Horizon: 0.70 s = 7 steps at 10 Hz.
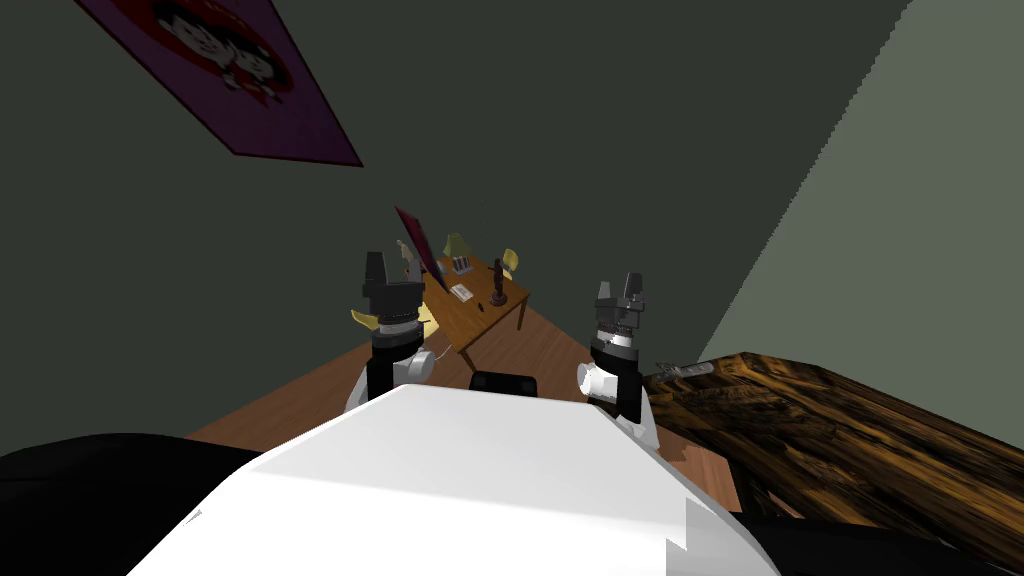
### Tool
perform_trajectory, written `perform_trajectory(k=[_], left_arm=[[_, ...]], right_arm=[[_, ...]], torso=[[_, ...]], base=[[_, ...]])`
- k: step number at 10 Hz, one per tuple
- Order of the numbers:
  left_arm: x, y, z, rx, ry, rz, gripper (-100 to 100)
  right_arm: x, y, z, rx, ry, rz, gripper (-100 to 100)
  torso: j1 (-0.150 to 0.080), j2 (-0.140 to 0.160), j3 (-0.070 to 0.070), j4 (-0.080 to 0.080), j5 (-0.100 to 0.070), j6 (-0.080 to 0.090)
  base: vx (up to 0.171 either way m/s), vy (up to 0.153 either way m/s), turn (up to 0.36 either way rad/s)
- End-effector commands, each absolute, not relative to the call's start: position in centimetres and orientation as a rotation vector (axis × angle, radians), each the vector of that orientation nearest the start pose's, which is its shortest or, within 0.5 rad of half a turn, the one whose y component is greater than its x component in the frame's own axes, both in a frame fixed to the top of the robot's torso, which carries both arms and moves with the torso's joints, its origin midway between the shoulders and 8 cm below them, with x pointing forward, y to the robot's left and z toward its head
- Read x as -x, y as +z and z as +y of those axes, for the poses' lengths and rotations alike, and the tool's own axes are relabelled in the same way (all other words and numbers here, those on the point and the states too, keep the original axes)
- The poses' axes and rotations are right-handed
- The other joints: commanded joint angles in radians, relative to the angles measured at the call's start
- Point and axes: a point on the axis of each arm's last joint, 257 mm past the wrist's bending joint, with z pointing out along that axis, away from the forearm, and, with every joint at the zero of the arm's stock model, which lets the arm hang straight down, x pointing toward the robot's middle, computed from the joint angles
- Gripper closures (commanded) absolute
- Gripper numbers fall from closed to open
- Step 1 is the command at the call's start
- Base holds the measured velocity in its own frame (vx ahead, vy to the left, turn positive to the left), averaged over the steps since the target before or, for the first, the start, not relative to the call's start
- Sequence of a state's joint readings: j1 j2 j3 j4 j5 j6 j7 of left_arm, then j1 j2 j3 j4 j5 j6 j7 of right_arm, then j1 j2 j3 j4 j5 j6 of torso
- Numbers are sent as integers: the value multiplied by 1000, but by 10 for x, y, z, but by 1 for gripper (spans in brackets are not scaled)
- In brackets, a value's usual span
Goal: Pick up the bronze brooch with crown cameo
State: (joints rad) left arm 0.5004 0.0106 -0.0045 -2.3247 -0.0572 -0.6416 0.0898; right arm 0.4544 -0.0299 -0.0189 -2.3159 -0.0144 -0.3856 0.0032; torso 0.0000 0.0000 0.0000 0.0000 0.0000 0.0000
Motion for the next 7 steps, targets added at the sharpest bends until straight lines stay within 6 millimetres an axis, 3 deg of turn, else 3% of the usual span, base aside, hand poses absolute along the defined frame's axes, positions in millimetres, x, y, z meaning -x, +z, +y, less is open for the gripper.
perform_trajectory(k=[1, 4, 7], left_arm=[[-321, 56, 261, 502, -1400, 569, -100], [-345, 31, 271, 562, -1389, 658, -100], [-375, -4, 292, 670, -1358, 741, -100]], right_arm=[[-358, 34, -281, -672, 1298, 652, 0], [-358, 34, -281, -672, 1298, 652, 0], [-358, 34, -281, -672, 1298, 652, 0]], torso=[[0, 0, 0, 0, 0, 0], [0, -1, 0, 0, 0, 0], [0, -1, 0, 0, 0, 0]], base=[[2, -2, -22], [5, -3, -24], [3, -6, -38]])
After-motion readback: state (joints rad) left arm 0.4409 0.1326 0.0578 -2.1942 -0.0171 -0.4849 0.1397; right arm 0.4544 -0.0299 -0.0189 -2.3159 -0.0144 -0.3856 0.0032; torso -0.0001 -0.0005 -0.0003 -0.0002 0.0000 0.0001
